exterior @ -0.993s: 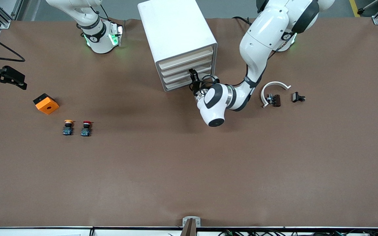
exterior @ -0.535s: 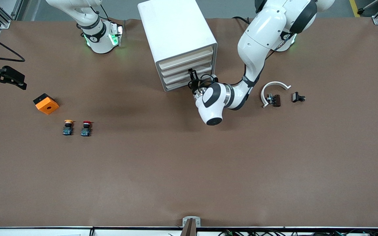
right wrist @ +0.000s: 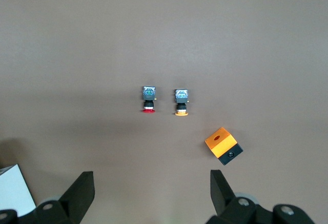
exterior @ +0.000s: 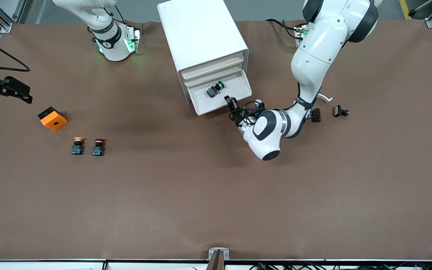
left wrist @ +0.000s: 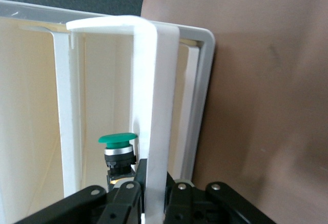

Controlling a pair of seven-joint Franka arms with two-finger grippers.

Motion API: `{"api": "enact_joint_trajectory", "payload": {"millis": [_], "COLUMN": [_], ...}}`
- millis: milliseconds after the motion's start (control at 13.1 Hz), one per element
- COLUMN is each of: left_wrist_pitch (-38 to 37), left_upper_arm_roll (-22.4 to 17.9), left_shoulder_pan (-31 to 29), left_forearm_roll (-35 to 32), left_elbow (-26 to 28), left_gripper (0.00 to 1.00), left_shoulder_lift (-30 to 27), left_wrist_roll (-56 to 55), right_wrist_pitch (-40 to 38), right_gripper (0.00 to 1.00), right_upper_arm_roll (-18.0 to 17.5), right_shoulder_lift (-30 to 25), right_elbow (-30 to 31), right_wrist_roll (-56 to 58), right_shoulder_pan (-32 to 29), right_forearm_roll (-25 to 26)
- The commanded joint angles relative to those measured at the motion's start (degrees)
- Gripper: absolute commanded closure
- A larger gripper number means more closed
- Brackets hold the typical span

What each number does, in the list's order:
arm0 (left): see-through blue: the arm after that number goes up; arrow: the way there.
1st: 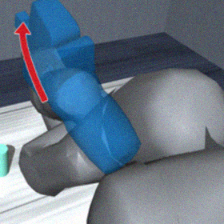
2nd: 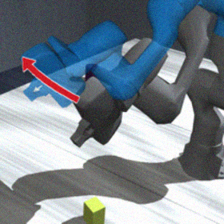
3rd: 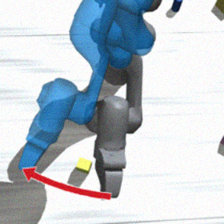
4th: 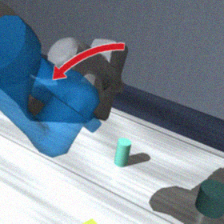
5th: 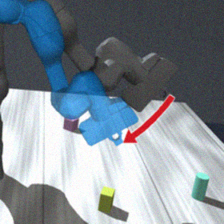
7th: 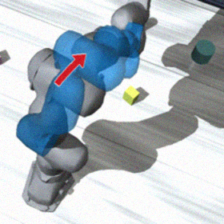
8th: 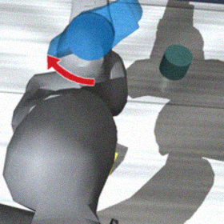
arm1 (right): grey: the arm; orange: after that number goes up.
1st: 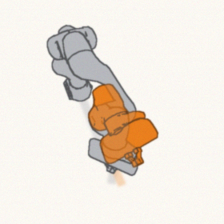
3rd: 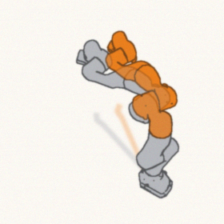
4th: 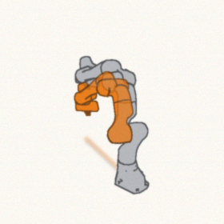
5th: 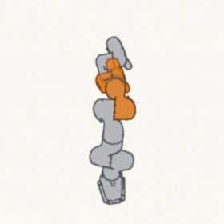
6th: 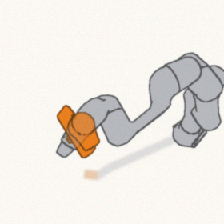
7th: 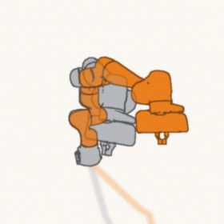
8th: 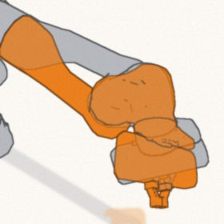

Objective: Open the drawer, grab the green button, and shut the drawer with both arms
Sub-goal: 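Pull the drawer out of the cabinet with the left gripper, then withdraw the left gripper while the right gripper reaches into the drawer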

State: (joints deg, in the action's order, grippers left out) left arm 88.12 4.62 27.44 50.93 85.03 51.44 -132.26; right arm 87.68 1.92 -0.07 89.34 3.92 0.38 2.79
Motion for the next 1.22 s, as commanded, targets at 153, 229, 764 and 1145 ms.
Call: {"api": "enact_joint_trajectory", "payload": {"millis": [153, 229, 764, 1145], "left_wrist_pitch": [1.96, 2.14, 1.97, 1.61], "left_upper_arm_roll": [-4.27, -4.27, -4.53, -9.71], "left_shoulder_pan": [-1.06, -1.68, -6.25, -7.22], "left_forearm_roll": [1.18, 1.18, 0.57, -1.35], "left_elbow": [-3.46, -3.81, -10.39, -17.08], "left_gripper": [0.96, 0.71, 0.0, 0.0], "left_shoulder_lift": [0.42, 0.42, -0.46, -4.93], "left_wrist_roll": [-1.08, -0.73, -0.46, 1.11], "right_wrist_pitch": [-0.4, -0.58, -0.58, -0.67], "right_gripper": [0.0, 0.0, 0.0, 0.0], "right_upper_arm_roll": [-0.95, -1.04, -1.04, -1.04], "right_shoulder_lift": [0.42, 0.34, 1.3, 3.67], "right_elbow": [-1.54, -1.72, -2.51, -2.42], "right_wrist_roll": [-0.57, -1.36, -19.37, -29.37], "right_shoulder_pan": [3.12, 4.18, 14.37, 20.88], "right_forearm_roll": [-1.55, -1.56, -1.91, -2.08]}}
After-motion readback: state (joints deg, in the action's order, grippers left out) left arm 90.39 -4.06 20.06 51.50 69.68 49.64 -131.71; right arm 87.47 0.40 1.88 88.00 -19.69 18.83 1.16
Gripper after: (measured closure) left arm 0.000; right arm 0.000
